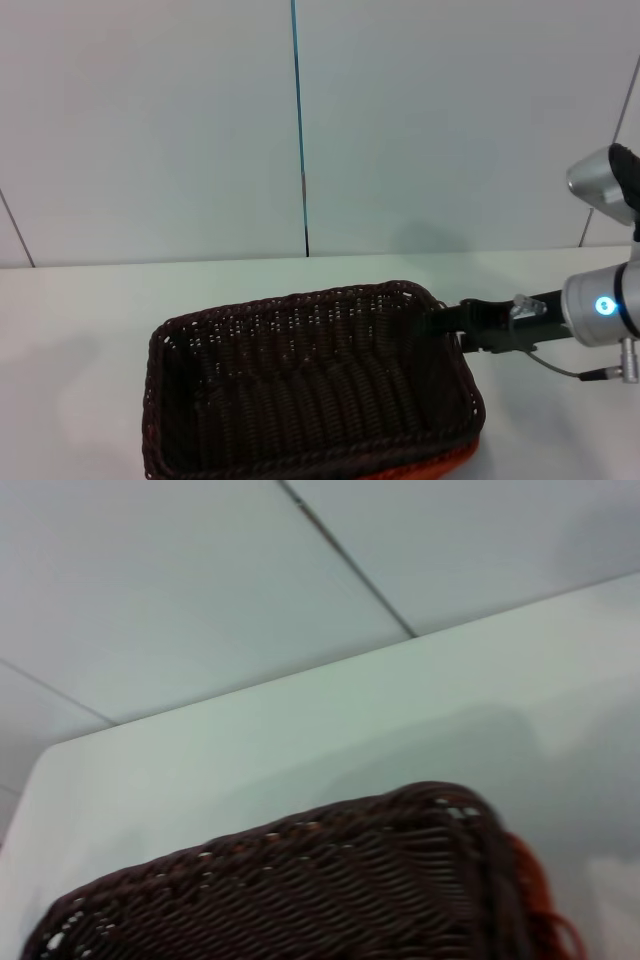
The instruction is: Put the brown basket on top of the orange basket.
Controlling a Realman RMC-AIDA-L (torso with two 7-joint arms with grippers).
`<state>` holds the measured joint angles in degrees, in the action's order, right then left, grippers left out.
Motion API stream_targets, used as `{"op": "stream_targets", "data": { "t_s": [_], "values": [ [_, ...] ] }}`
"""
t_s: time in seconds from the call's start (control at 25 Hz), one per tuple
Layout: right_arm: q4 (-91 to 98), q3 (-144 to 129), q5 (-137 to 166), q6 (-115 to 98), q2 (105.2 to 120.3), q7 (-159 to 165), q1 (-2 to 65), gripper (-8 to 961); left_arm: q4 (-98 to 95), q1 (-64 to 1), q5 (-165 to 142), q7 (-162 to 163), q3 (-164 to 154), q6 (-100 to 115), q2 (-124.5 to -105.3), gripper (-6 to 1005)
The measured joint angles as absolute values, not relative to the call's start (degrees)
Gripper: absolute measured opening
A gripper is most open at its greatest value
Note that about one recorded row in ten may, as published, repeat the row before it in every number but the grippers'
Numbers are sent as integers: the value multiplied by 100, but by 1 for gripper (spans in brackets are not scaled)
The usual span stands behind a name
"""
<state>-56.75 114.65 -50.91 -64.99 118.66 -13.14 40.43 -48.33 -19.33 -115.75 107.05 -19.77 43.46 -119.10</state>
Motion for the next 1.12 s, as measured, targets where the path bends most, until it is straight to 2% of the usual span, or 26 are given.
{"op": "stream_targets", "data": {
  "t_s": [0.32, 0.68, 1.12],
  "values": [
    [-5904, 11930, -4794, -6552, 11864, -1313, 3922, 696, -4834, -1954, -11575, 10705, -1977, 4346, -11917, 889],
    [-6386, 12039, -4949, -5573, 11893, -1635, 3465, 696, -4833, -1981, -11539, 10705, -1977, 4350, -11927, 888],
    [-6189, 12073, -6878, -4048, 11939, -3948, 2990, 695, -4785, -2033, -11466, 10521, -1978, 4282, -11941, 889]
  ]
}}
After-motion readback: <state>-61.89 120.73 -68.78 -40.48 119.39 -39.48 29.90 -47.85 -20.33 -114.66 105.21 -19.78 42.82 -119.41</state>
